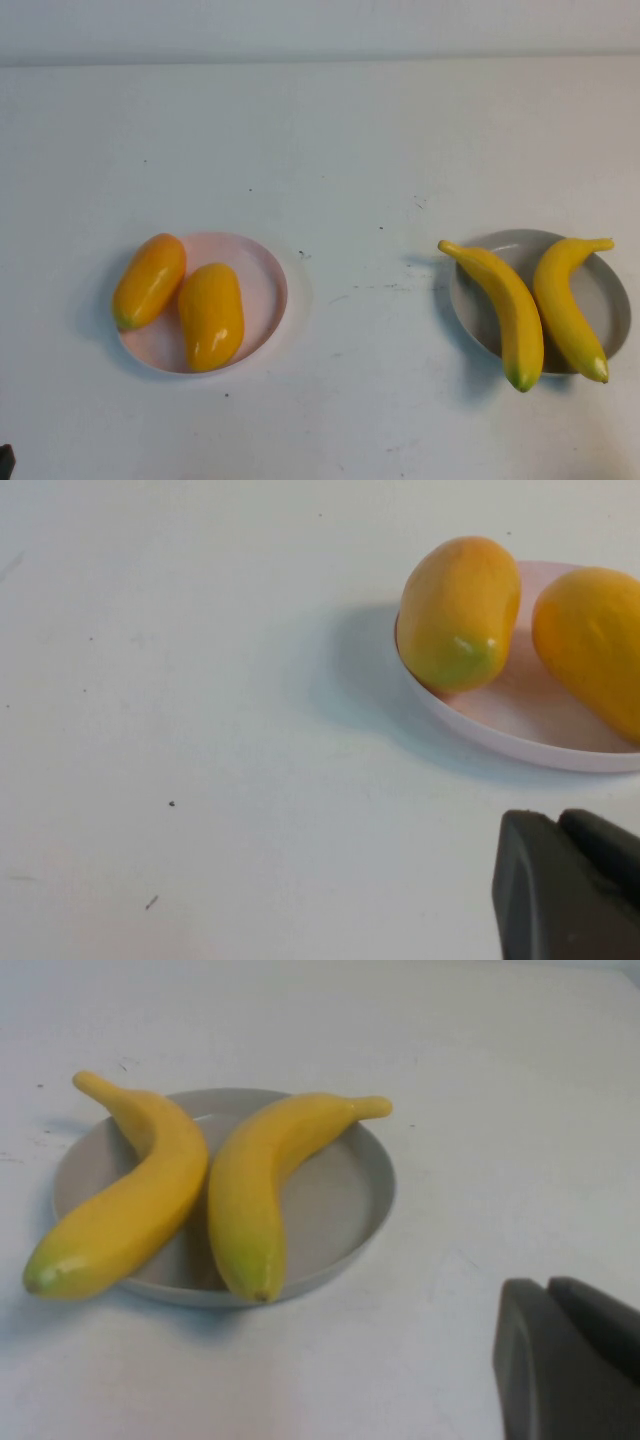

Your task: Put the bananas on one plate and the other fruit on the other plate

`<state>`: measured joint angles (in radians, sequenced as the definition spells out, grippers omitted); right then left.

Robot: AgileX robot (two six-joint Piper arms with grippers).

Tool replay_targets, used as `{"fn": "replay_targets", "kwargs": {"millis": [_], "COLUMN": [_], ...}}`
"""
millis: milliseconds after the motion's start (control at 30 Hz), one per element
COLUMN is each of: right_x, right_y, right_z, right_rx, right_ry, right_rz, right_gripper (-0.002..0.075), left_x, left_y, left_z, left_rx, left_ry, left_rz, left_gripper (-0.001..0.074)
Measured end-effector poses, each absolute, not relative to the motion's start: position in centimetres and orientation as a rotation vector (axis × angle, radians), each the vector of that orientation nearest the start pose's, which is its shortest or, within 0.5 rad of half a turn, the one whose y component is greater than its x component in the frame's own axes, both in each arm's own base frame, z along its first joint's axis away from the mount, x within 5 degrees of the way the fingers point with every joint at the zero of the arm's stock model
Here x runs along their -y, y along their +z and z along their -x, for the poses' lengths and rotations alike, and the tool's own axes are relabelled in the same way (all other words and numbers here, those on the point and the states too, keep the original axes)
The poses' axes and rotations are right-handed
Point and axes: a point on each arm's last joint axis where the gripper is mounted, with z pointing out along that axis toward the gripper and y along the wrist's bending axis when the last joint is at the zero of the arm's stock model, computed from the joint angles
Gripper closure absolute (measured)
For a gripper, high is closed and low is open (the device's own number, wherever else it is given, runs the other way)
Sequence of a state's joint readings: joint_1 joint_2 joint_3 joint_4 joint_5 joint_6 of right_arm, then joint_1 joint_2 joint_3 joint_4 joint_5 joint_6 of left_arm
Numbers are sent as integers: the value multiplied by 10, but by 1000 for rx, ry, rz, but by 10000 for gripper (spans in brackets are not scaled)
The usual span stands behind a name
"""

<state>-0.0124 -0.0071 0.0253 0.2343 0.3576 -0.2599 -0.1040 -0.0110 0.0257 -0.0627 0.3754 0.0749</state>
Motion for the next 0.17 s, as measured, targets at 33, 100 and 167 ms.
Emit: {"fn": "replay_targets", "kwargs": {"millis": [33, 100, 167], "right_x": [-7, -7, -7], "right_y": [174, 174, 174], "right_z": [-53, -53, -53], "right_rx": [-1848, -1848, -1848], "right_ry": [41, 41, 41], "right_rz": [81, 81, 81], "right_gripper": [741, 741, 741], "left_x": [8, 8, 8], "left_y": [171, 171, 171], "left_z": [-52, -52, -52], "left_rx": [-1869, -1869, -1869], "left_ry": [-82, -82, -82], "left_rz": [-129, -129, -129], "left_gripper": [736, 736, 736]}}
